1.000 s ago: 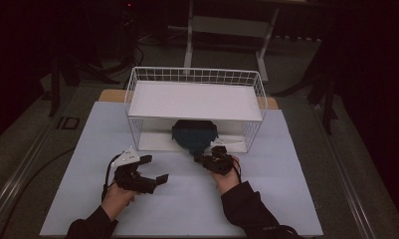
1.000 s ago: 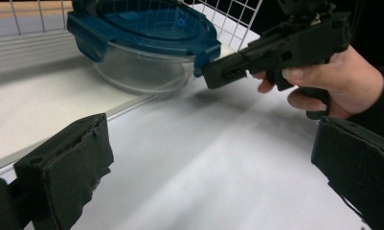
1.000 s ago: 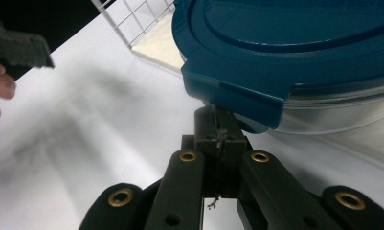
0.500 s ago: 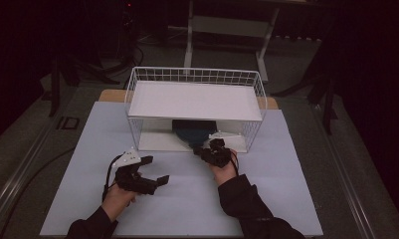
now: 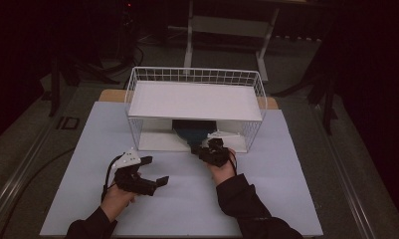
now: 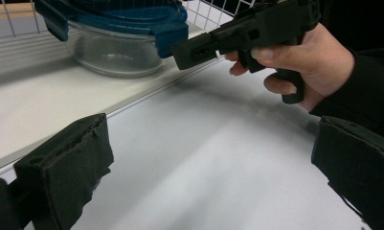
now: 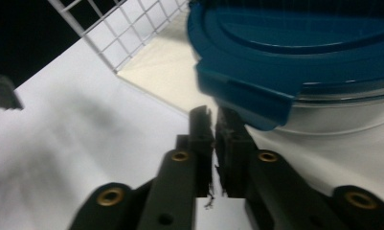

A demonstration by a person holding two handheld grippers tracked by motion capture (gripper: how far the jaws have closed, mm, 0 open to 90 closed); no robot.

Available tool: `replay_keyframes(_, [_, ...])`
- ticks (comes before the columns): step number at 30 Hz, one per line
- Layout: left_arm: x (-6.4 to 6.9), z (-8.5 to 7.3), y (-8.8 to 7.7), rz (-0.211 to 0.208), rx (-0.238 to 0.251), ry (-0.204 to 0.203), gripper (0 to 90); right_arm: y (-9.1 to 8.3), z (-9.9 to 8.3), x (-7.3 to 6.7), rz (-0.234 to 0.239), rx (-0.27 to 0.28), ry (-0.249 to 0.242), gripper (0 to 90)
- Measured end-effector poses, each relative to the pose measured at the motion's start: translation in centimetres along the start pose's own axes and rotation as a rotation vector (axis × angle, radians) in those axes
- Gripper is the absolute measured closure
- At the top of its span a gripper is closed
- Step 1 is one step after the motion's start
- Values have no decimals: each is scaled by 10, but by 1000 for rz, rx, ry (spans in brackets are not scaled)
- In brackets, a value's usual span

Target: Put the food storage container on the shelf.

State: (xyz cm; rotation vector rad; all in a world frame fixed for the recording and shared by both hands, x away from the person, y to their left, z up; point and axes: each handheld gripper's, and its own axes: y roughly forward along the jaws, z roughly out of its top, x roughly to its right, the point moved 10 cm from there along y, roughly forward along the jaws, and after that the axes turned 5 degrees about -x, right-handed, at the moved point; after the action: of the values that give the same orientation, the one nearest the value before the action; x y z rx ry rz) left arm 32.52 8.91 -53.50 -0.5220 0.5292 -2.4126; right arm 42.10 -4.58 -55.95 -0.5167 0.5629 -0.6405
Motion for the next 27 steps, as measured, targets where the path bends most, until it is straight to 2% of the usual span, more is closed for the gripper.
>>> replay_keyframes(4, [3,2,-1,-8,2,7,2,-8,-3,-6,17,16,-25,692])
replay_keyframes(7, [5,4,-1,-17,9,8,2,-13,-5,-10,15,23,-44,490])
replay_keyframes(11, [7,5,-2,-25,11,6,2,-22,-6,-15,46,47,-49,231])
replay_keyframes(12, [7,5,-2,-25,11,6,2,-22,-6,-15,46,47,-49,231])
replay_keyframes(14, [8,6,-2,-29,13,7,2,-28,-7,-17,87,60,-42,177])
replay_keyframes(16, [9,6,-3,-37,13,9,2,-31,-9,-18,108,60,-41,146])
replay_keyframes(19, [11,7,-6,-42,17,12,2,-35,-12,-15,105,62,-34,149])
replay_keyframes(22, [12,7,-7,-45,12,17,2,-45,-18,-12,86,66,-59,150])
replay_keyframes(27, [14,5,-12,-44,9,30,2,-59,-24,-13,83,71,-65,153])
